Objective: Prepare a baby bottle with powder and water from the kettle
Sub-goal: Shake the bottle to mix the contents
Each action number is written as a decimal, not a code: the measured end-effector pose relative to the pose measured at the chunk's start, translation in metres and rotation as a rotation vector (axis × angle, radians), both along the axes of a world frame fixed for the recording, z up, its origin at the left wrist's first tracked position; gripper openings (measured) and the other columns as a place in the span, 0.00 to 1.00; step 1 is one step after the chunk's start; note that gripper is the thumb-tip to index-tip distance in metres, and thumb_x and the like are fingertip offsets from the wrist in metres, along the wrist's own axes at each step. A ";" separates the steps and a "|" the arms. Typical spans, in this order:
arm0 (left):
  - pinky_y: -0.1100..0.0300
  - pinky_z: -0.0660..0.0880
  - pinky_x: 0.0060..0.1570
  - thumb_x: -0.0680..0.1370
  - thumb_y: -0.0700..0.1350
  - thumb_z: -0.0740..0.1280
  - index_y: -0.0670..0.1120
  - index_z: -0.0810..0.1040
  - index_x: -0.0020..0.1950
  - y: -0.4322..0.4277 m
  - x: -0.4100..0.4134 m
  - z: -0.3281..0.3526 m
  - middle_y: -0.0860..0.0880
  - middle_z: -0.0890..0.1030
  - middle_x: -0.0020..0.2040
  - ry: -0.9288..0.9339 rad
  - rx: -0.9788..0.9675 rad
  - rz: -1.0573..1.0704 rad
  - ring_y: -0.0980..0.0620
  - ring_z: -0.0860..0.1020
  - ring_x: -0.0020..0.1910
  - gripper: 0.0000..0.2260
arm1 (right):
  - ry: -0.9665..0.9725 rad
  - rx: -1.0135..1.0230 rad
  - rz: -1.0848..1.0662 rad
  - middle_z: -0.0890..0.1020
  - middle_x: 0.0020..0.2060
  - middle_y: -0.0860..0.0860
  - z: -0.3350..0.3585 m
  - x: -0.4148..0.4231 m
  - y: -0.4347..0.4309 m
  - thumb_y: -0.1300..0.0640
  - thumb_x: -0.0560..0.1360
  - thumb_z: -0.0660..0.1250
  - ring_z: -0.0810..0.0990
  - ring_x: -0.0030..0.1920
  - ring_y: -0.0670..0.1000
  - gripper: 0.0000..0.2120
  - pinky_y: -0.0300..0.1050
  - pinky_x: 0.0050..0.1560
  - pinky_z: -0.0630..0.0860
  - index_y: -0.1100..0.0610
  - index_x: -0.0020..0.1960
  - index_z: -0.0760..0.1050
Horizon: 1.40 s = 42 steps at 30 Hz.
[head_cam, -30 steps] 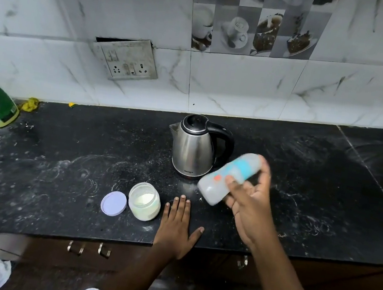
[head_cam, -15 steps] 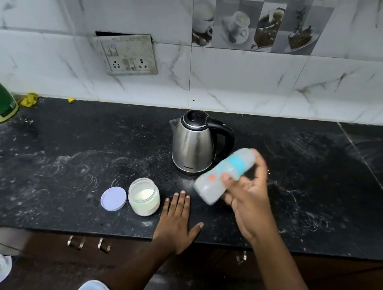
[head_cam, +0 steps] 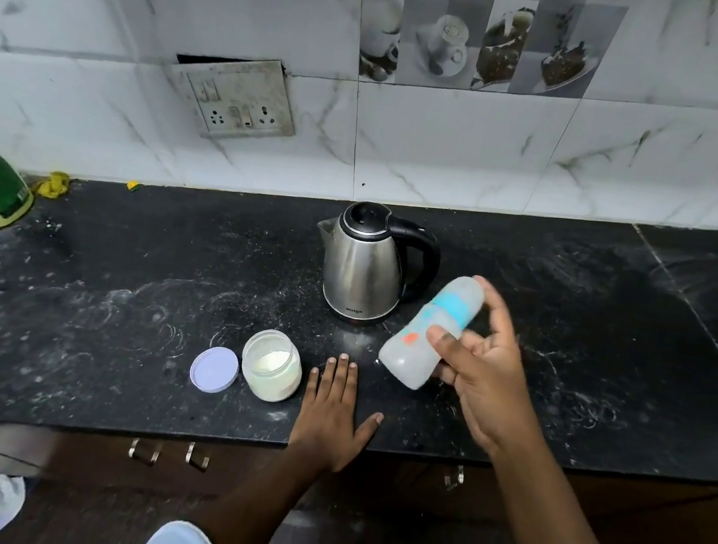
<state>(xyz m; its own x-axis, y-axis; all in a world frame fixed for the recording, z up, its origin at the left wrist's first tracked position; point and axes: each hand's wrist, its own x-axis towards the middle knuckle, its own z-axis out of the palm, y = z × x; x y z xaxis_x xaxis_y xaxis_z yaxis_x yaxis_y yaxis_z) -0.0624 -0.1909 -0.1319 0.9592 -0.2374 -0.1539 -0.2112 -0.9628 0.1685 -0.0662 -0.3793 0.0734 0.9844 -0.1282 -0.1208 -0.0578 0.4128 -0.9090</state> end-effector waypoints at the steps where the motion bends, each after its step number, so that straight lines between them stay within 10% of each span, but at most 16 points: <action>1: 0.42 0.35 0.81 0.81 0.71 0.43 0.42 0.40 0.85 0.000 0.001 0.001 0.42 0.40 0.86 0.000 -0.001 0.000 0.43 0.36 0.85 0.43 | -0.008 0.026 -0.060 0.86 0.57 0.57 -0.001 0.000 0.001 0.69 0.77 0.71 0.85 0.60 0.59 0.36 0.64 0.56 0.82 0.44 0.78 0.63; 19: 0.43 0.34 0.80 0.76 0.73 0.32 0.41 0.40 0.85 0.000 0.000 -0.002 0.42 0.40 0.86 -0.007 -0.017 0.004 0.43 0.37 0.85 0.48 | 0.024 0.044 0.028 0.84 0.60 0.58 -0.004 0.000 0.009 0.69 0.77 0.70 0.83 0.63 0.60 0.36 0.62 0.55 0.83 0.42 0.76 0.63; 42: 0.42 0.36 0.81 0.81 0.71 0.43 0.42 0.41 0.85 0.000 0.001 0.000 0.42 0.41 0.86 0.006 -0.005 0.012 0.44 0.37 0.85 0.43 | 0.028 0.036 -0.027 0.85 0.58 0.58 0.005 0.004 0.017 0.67 0.78 0.71 0.85 0.59 0.58 0.33 0.62 0.52 0.84 0.44 0.75 0.64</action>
<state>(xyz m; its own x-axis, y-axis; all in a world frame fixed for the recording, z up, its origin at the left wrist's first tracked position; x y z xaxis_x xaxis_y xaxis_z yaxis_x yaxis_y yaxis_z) -0.0618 -0.1912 -0.1322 0.9609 -0.2269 -0.1587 -0.1989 -0.9644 0.1745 -0.0620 -0.3621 0.0781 0.9768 -0.1493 -0.1536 -0.0719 0.4471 -0.8916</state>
